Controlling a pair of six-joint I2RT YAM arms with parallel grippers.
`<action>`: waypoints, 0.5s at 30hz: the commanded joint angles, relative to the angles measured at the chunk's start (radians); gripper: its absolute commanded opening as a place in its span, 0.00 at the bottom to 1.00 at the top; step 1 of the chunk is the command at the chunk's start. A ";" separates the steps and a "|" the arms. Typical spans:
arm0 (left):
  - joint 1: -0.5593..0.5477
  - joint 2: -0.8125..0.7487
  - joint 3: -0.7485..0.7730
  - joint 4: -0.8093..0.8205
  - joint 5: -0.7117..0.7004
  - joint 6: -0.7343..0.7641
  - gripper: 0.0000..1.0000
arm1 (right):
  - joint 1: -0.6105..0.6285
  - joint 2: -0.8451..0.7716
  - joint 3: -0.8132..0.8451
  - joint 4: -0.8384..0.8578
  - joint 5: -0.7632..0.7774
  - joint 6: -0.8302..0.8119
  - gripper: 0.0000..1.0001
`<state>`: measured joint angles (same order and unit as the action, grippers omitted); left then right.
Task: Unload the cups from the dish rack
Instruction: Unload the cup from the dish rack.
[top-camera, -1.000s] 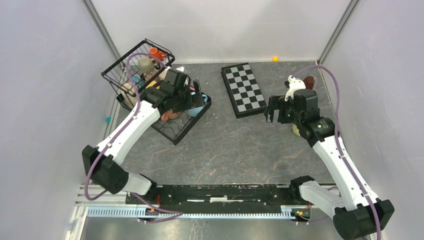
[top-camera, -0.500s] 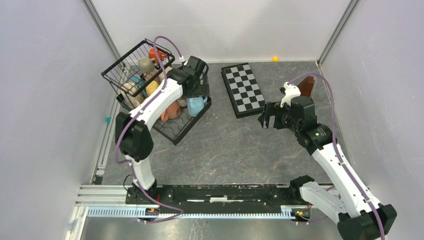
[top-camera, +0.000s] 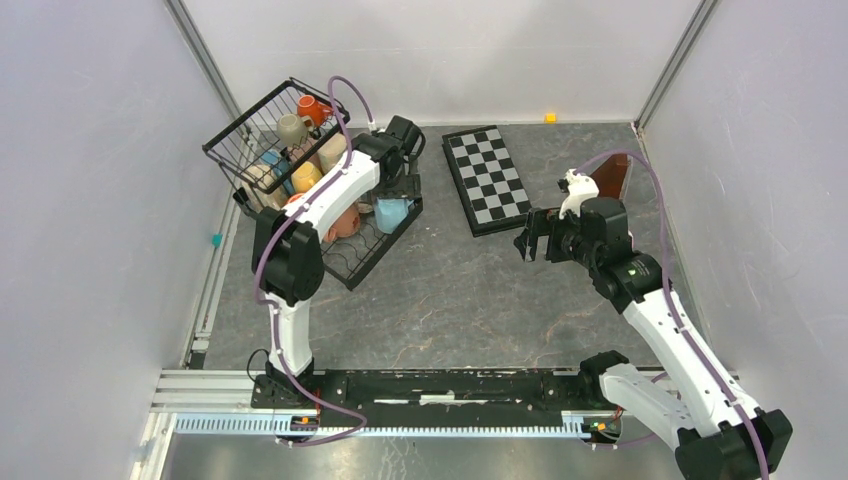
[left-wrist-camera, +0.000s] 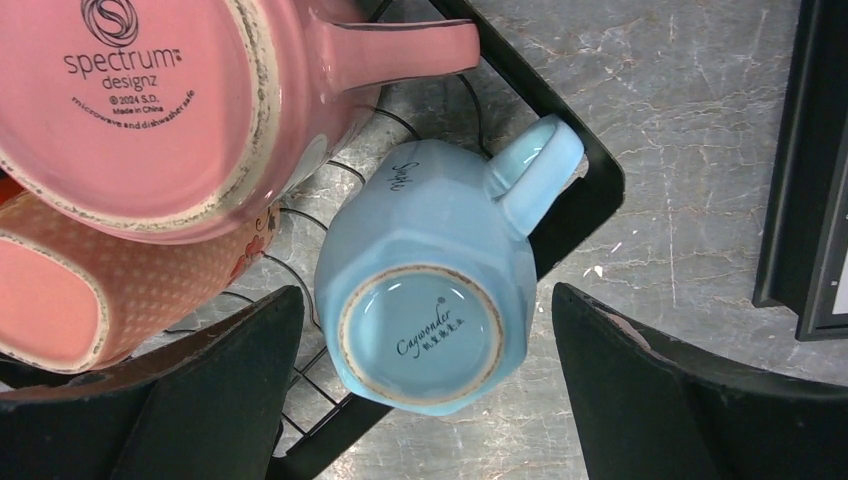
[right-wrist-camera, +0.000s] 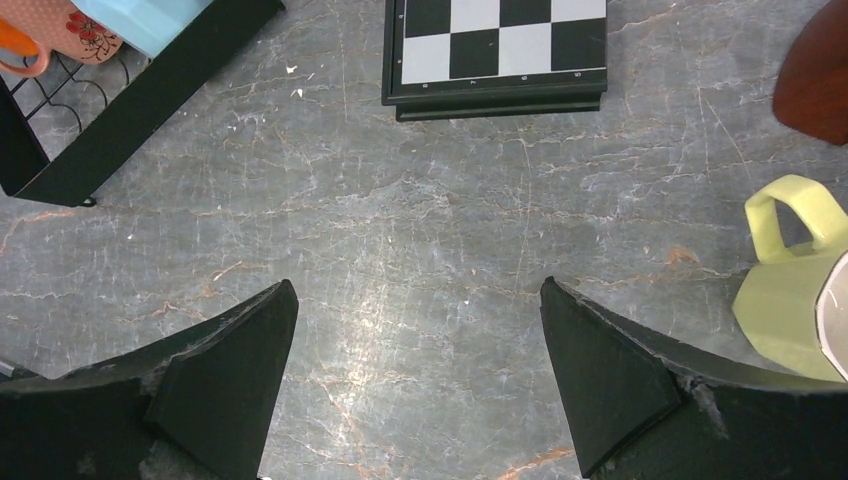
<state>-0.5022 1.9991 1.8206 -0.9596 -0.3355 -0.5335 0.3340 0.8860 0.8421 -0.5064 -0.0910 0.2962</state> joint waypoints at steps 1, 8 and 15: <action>0.009 0.019 0.010 0.008 0.001 -0.013 1.00 | 0.006 -0.014 -0.015 0.052 -0.025 0.011 0.98; 0.037 0.027 -0.039 0.051 0.052 -0.039 1.00 | 0.006 -0.024 -0.035 0.061 -0.026 0.009 0.98; 0.037 0.032 -0.065 0.068 0.073 -0.040 1.00 | 0.005 -0.022 -0.046 0.069 -0.037 0.012 0.98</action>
<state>-0.4683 2.0209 1.7744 -0.9241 -0.2779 -0.5407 0.3340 0.8768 0.7979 -0.4782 -0.1139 0.3016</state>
